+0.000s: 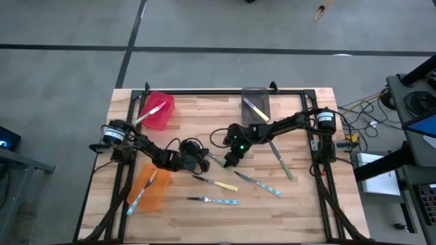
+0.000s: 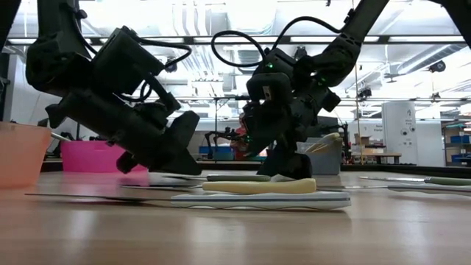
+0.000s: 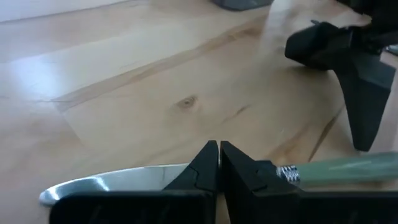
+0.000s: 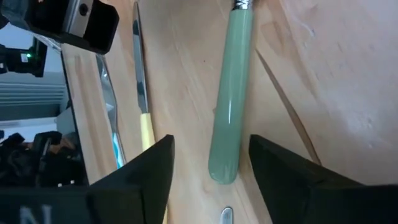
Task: Sort silverware by color (type)
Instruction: Put the left green knife into the red bin
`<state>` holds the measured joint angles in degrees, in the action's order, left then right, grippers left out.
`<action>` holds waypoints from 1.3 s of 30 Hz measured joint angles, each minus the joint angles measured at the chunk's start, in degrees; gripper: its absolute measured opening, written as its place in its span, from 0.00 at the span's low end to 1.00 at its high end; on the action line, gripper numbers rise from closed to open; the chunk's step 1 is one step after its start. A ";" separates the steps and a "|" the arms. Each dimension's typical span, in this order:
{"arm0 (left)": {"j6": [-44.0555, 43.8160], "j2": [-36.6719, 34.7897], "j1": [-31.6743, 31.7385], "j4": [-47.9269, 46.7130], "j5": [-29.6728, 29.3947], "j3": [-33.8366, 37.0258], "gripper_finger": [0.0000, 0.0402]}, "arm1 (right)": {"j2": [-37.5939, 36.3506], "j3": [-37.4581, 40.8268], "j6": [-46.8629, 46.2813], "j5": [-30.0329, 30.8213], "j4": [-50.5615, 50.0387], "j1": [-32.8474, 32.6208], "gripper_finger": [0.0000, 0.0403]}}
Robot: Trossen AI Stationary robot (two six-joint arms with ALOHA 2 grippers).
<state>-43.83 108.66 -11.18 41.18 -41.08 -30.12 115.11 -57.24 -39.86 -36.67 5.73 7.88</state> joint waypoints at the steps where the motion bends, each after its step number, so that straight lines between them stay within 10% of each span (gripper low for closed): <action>1: -0.14 -0.10 0.00 0.17 -0.06 0.00 0.00 | -0.02 -0.22 0.30 -0.35 -0.27 0.26 0.50; 8: 2.79 -3.80 0.00 0.83 -0.20 -0.02 0.00 | -6.03 -0.58 15.01 4.64 -4.27 0.81 0.51; 18: 26.31 -13.46 0.00 -4.23 4.83 -0.06 0.00 | -18.91 4.27 30.04 29.11 -5.89 -3.05 0.48; 39: 23.55 -8.81 4.44 -14.28 9.22 -0.08 0.00 | -14.77 15.89 25.34 41.26 17.59 -14.91 0.56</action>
<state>-20.28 99.85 -6.74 26.90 -31.86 -30.20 100.34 -41.36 -14.52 4.60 23.32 -7.03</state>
